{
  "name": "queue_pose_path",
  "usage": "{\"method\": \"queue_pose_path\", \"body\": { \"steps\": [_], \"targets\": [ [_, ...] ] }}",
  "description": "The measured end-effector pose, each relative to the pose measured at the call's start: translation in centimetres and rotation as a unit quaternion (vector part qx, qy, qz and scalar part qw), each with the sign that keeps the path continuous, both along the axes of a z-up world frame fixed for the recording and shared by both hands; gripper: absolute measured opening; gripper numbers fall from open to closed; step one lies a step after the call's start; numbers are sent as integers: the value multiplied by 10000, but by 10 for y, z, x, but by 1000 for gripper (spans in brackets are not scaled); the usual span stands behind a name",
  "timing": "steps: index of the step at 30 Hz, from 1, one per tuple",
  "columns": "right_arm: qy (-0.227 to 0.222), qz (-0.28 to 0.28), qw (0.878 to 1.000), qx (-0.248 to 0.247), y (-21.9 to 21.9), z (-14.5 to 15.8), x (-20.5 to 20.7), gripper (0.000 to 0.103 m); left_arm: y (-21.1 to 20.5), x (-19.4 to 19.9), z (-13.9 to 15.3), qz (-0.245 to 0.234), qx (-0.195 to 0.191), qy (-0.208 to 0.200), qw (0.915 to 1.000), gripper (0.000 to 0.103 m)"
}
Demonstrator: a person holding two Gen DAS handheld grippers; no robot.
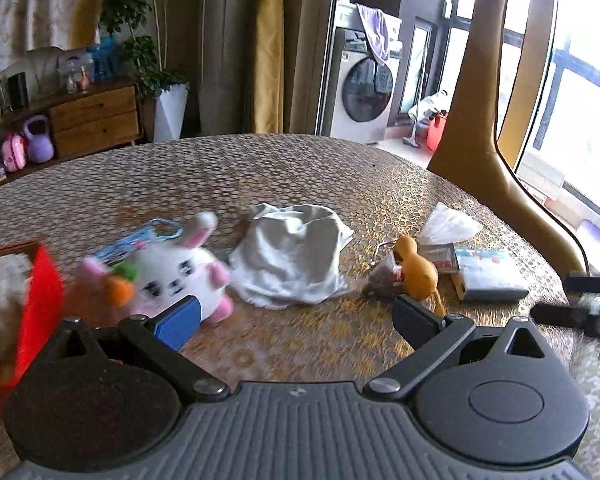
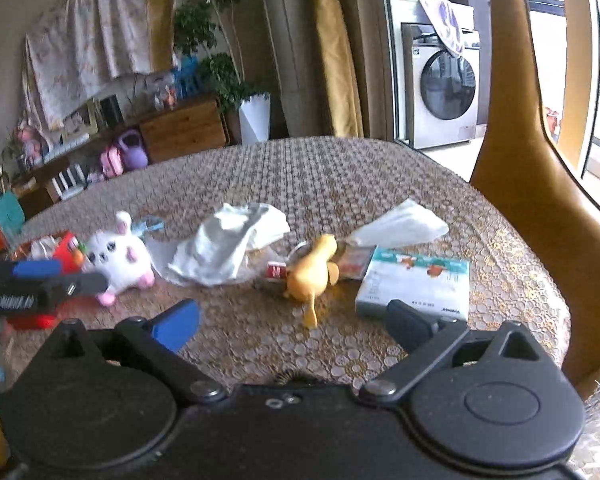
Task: Organize soft objects
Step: 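Grasp the white cloth with the left tool while the right tool grasps the yellow duck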
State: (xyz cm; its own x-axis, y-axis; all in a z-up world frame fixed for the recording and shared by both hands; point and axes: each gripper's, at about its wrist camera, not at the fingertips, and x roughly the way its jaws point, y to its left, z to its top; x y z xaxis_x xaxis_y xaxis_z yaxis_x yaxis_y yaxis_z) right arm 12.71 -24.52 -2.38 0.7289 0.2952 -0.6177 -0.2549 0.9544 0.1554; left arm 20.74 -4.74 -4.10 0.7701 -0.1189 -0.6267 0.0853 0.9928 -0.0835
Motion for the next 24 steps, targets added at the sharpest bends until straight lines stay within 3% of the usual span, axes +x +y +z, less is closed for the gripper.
{"method": "queue_pose_path", "body": {
  "steps": [7,14,24],
  "targets": [
    [144,217,9996,-126,6,-19,31,84,-32,71,-5,74,119,125,9998,102],
    [232,449,9986,-146,16,-31,73,76,-52,132,-30,172,315,428,9984,102],
    [467,101,9989,39,11,-45,131,55,-53,181,-70,332,430,909,9944,102]
  ]
}}
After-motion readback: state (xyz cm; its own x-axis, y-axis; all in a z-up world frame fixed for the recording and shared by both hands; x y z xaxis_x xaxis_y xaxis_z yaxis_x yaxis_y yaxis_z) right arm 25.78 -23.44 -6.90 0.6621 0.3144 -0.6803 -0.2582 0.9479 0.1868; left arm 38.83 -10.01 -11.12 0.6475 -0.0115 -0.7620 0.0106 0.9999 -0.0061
